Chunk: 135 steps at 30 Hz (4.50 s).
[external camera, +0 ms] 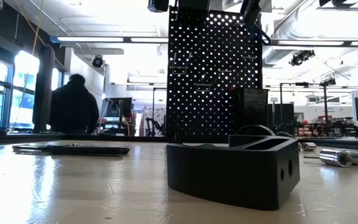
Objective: Hang tools onto peg board
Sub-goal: Put the red allen wrench into the bottom black bin on the peg board
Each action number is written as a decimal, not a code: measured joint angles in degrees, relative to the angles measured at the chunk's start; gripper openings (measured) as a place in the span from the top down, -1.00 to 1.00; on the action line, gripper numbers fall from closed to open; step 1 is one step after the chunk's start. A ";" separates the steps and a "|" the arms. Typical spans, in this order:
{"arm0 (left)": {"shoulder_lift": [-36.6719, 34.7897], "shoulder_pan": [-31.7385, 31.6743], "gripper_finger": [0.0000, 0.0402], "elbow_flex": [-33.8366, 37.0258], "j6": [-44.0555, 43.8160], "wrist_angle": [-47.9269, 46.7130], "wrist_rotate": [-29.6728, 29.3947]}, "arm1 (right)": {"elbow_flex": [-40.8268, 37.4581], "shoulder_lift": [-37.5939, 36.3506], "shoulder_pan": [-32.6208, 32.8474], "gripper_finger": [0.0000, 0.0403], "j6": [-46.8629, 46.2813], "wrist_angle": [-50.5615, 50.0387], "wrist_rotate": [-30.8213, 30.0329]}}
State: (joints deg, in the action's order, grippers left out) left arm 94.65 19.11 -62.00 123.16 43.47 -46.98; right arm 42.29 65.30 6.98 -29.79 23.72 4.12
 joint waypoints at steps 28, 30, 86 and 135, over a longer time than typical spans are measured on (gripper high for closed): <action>-4.53 -2.85 0.17 0.02 -18.47 4.58 -10.38 | 0.03 -21.42 -2.58 0.77 16.52 -19.93 -6.96; -5.58 -3.62 0.17 0.02 -22.92 1.50 -10.36 | 0.94 -23.22 -3.62 0.77 18.25 -23.27 -7.56; -10.25 -12.41 0.17 5.18 -85.07 -42.35 9.48 | 36.40 -5.66 -39.65 0.77 62.44 -65.72 1.76; -10.23 -13.09 0.17 5.18 -88.47 -43.91 13.44 | 28.30 -1.68 -50.53 0.77 67.99 -60.76 8.03</action>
State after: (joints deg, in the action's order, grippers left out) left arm 84.42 6.02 -56.82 34.70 -0.44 -33.54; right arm 70.59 63.62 -43.55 38.20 -37.04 12.15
